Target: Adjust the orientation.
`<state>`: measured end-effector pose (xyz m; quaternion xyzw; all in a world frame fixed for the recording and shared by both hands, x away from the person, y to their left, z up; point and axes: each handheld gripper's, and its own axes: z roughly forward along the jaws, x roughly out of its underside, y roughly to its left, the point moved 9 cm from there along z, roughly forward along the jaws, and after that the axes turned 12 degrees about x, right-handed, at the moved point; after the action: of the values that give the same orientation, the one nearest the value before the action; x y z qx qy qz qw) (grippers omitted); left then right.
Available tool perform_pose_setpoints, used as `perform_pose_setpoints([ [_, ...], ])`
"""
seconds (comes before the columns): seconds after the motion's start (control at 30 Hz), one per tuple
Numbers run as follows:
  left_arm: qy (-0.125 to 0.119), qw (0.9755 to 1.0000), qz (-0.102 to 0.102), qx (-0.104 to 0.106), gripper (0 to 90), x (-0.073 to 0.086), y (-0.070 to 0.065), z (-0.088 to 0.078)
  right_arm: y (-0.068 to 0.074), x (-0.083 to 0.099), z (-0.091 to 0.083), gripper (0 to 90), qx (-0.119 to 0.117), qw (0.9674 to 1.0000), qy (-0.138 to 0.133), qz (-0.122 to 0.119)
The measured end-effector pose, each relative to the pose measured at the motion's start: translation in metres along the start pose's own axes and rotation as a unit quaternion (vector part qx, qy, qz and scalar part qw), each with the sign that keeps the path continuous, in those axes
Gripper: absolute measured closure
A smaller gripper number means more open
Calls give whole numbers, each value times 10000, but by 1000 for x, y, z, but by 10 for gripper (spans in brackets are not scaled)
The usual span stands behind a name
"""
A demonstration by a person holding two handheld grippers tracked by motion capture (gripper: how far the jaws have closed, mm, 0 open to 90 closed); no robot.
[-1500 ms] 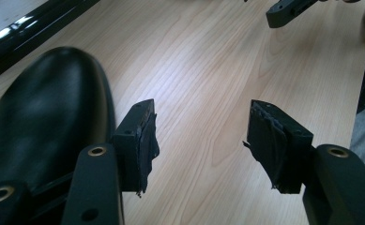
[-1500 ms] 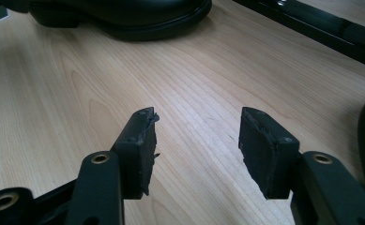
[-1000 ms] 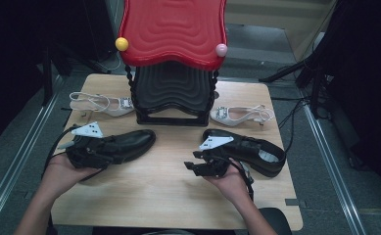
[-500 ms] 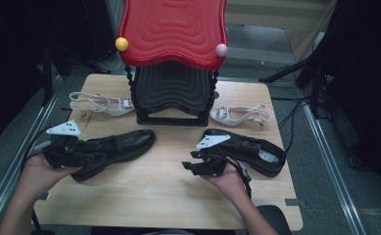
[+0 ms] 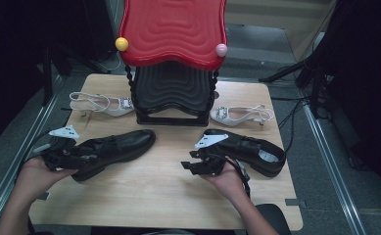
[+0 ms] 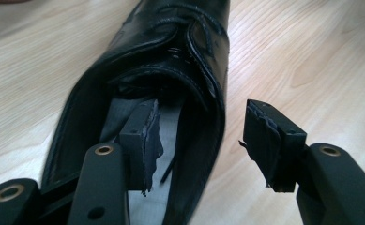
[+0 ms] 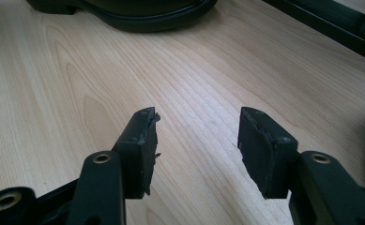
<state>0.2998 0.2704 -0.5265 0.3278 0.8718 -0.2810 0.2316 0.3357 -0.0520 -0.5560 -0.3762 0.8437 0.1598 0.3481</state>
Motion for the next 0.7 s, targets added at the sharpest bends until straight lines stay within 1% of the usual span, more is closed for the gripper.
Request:
perform_pose_setpoints([
  [0.07, 108, 9999, 64, 40, 465, 0, 0, 11, 0, 0, 1, 487, 4, 10000, 6, -17],
  [0.1, 124, 9999, 107, 20, 477, -2, 0, 19, 1, 1, 1, 487, 1, 10000, 30, -15],
  [0.13, 124, 9999, 107, 20, 488, -2, 0, 19, 1, 1, 1, 487, 1, 10000, 30, -15],
  [0.17, 148, 9998, 121, 25, 488, -3, 0, 22, 1, 1, 2, 487, -1, 10000, 33, -22],
  [0.2, 189, 9996, 167, 102, 492, -6, -2, 31, 1, 1, 2, 488, 13, 10000, 45, -22],
  [0.27, 323, 9992, 205, 135, 492, -7, -1, 39, 2, 1, 2, 488, 25, 10000, 38, -28],
  [0.3, 323, 9992, 205, 135, 493, -7, -1, 39, 2, 1, 2, 488, 25, 10000, 38, -28],
  [0.37, 304, 9991, 253, 156, 499, -12, -1, 46, 2, 3, 2, 488, 24, 10000, 65, -1],
  [0.43, 290, 9992, 255, 122, 526, -14, 0, 46, 2, 5, 1, 488, 43, 9999, 98, -28],
  [0.47, 308, 9992, 208, 136, 526, -15, 1, 46, 2, 5, 1, 488, 43, 9999, 98, -28],
  [0.5, 333, 9992, 91, 215, 551, -16, 1, 48, 1, 7, 0, 488, 78, 9999, 110, -55],
  [0.53, 333, 9992, 91, 215, 571, -16, 1, 48, 1, 7, 0, 488, 78, 9999, 110, -55],
  [0.57, 417, 9990, 61, 147, 603, -16, 3, 50, 1, 8, -3, 491, 106, 9999, 109, -14],
  [0.6, 418, 9989, -11, 190, 635, -17, 3, 49, 0, 8, -3, 492, 123, 9999, 103, -8],
  [0.63, 384, 9989, -24, 271, 668, -19, 3, 48, -1, 9, -4, 492, 137, 9998, 109, 3],
  [0.7, 305, 9989, 16, 347, 751, -22, 0, 46, -1, 11, -5, 492, 163, 9998, 142, 21],
])
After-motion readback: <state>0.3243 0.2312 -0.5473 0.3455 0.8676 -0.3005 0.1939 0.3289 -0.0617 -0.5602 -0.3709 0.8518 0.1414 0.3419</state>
